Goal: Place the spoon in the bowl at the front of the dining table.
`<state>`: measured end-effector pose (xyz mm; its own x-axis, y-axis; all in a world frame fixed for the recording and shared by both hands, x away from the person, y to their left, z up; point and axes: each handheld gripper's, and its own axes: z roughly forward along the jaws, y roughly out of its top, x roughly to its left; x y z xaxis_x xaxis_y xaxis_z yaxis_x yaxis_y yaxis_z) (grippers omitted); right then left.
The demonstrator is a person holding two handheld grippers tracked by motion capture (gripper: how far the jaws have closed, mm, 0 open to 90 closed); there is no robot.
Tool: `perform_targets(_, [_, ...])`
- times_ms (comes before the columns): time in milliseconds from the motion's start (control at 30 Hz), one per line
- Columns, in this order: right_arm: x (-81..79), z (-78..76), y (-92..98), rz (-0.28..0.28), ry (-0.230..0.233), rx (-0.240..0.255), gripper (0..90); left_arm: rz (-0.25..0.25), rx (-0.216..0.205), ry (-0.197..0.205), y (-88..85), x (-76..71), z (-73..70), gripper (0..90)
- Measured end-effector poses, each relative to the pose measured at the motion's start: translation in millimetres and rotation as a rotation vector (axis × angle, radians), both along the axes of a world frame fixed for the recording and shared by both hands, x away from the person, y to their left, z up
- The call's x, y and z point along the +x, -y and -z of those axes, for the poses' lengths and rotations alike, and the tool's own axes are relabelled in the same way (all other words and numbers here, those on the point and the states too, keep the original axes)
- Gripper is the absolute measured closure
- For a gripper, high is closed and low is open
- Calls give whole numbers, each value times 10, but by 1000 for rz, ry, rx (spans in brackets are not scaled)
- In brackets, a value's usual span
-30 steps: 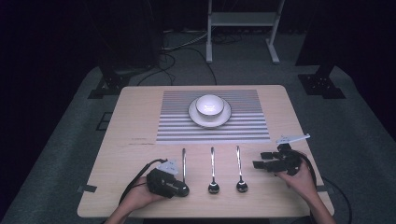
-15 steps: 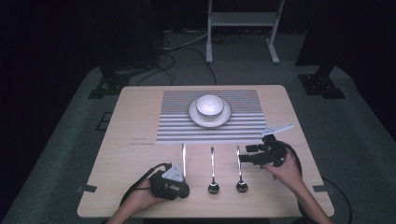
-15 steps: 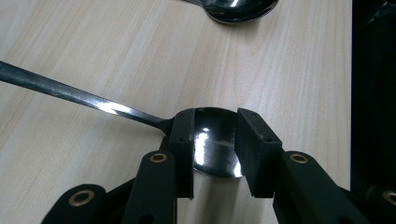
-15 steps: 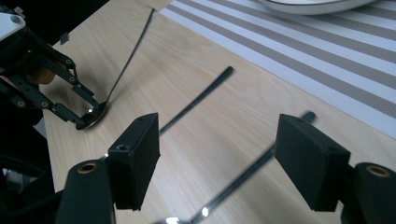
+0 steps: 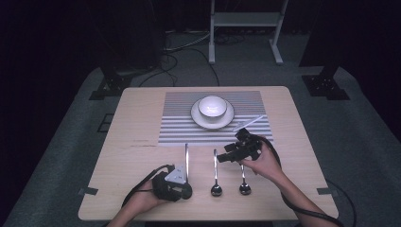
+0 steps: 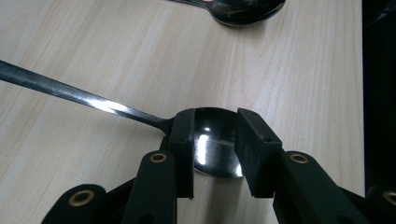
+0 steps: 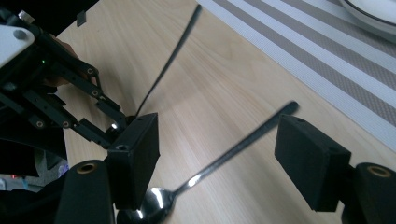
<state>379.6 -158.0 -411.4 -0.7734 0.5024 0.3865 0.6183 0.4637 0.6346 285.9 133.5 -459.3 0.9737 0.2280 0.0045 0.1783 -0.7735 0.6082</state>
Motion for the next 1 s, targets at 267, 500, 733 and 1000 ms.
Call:
perform_targets(267, [127, -53, -326, -49, -27, -36, 295, 2, 0, 3, 4, 10, 1, 680])
perform_targets(500, [222, -65, -506, -74, -34, -56, 291, 1, -1, 6, 6, 23, 0, 680])
perform_targets(733, [286, -53, -682, -96, -39, -72, 291, 0, -2, 7, 7, 26, 2, 680])
perform_targets(1000, [354, -46, -841, -115, -44, -85, 293, 2, -3, 10, 7, 25, 2, 680])
